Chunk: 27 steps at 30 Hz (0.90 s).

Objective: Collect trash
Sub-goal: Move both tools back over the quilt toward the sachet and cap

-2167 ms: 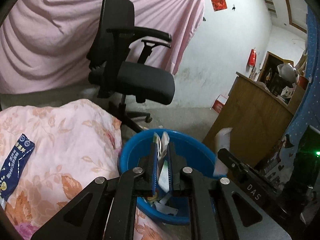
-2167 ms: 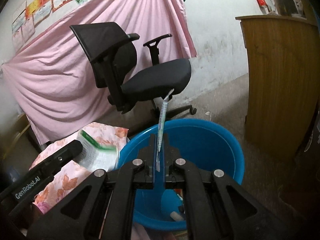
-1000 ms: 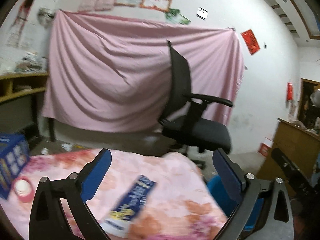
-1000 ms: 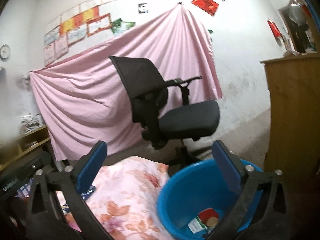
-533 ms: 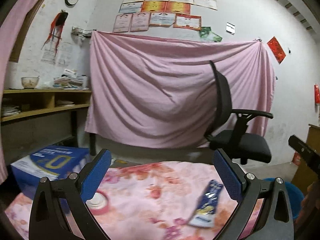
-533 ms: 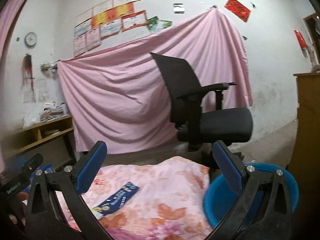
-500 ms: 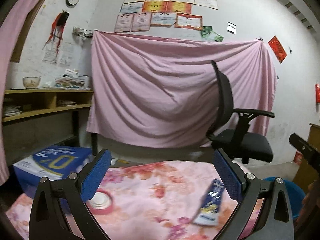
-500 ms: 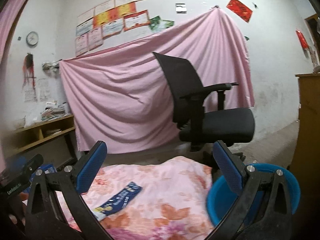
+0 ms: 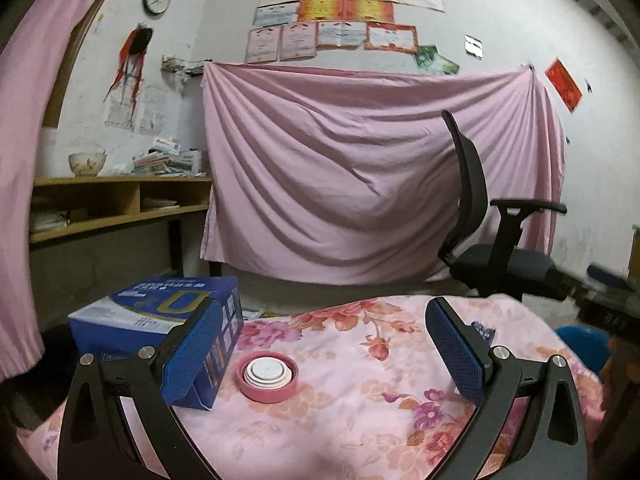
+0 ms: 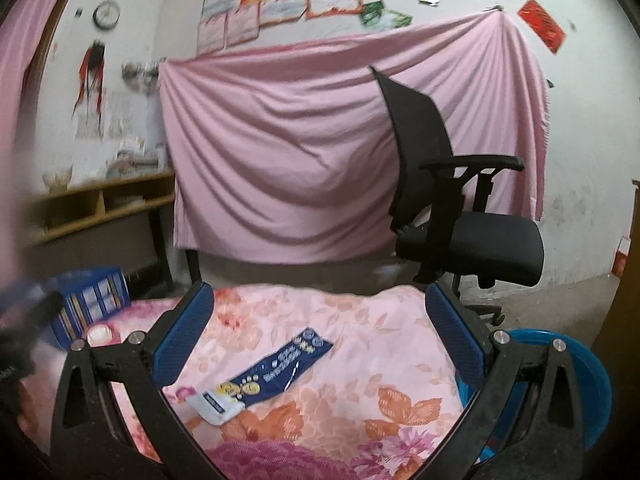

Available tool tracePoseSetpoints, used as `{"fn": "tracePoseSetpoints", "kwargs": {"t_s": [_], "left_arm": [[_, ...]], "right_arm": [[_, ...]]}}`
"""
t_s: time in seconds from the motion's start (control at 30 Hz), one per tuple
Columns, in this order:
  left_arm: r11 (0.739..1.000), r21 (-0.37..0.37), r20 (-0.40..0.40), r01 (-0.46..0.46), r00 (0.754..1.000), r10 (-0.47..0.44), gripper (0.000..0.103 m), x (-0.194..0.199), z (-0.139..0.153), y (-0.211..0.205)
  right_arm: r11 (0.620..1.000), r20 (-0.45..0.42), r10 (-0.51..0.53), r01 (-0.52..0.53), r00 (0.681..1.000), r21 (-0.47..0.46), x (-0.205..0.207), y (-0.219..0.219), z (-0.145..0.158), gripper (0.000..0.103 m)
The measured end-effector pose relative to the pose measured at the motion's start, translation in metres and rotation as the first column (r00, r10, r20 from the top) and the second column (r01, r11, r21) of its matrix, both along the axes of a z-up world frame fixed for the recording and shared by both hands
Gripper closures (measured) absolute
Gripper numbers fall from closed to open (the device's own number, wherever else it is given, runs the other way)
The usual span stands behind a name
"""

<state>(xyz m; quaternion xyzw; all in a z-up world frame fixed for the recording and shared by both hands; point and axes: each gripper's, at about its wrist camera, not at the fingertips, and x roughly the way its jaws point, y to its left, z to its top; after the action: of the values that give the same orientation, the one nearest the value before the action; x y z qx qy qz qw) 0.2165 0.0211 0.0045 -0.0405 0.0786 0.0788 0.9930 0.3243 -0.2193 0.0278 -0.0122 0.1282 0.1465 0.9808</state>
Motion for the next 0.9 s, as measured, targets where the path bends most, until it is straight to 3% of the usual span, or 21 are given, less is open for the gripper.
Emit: {"fn": "tracePoseSetpoints", "kwargs": {"t_s": [0.07,0.27,0.6,0.77,0.9], "left_arm": [[0.999,-0.028,-0.016,0.02,1.0,-0.02,0.004,0.0,-0.001,0.006],[0.998,-0.058,-0.219,0.031,0.975,-0.043,0.004,0.027,-0.008,0.009],[0.996,-0.086,-0.359,-0.005,0.933,-0.026,0.005,0.054,-0.022,0.01],[0.995,-0.095,-0.419,-0.036,0.908,-0.007,0.01,0.069,-0.03,0.013],[0.987,-0.139,-0.474,-0.085,0.88,0.009,0.011,0.08,-0.038,0.024]], "right_arm": [[1.0,-0.023,0.004,-0.005,1.0,-0.015,0.004,0.004,-0.005,0.0],[0.998,-0.128,0.045,-0.049,0.991,-0.028,0.018,0.016,-0.014,0.0],[0.994,-0.3,0.053,-0.079,0.953,-0.078,0.036,0.035,-0.037,0.0],[0.992,-0.396,0.037,-0.083,0.918,-0.098,0.048,0.04,-0.049,0.0],[0.995,-0.508,0.044,-0.081,0.86,-0.051,0.068,0.04,-0.062,0.0]]}}
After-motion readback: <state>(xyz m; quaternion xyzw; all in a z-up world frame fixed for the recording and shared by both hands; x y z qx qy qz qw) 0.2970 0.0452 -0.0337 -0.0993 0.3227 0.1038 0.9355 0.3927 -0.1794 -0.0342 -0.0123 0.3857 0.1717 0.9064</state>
